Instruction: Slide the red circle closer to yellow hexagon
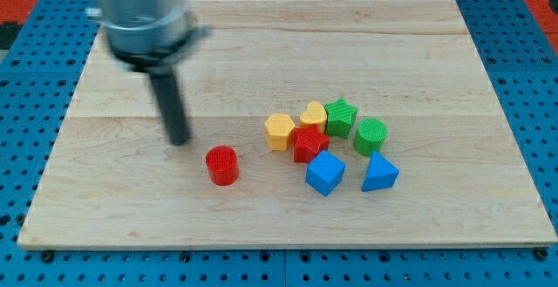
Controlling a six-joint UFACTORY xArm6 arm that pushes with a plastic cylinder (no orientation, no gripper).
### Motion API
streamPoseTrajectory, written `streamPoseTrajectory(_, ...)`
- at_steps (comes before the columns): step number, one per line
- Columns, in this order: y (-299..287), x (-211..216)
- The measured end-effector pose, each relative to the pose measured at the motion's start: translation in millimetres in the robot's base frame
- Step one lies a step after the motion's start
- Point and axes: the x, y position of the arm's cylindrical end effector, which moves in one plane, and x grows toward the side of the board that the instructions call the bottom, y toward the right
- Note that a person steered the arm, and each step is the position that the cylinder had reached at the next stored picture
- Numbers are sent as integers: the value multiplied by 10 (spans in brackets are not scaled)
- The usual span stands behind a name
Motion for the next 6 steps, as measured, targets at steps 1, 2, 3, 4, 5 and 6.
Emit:
streamPoseTrajectory(1, 523, 310)
streamPoseTrajectory(2, 896, 365)
streamPoseTrajectory(3, 578, 513)
streamPoseTrajectory(4, 841, 811)
streamPoseTrajectory(5, 1343, 809)
streamPoseTrajectory(6, 1979, 819)
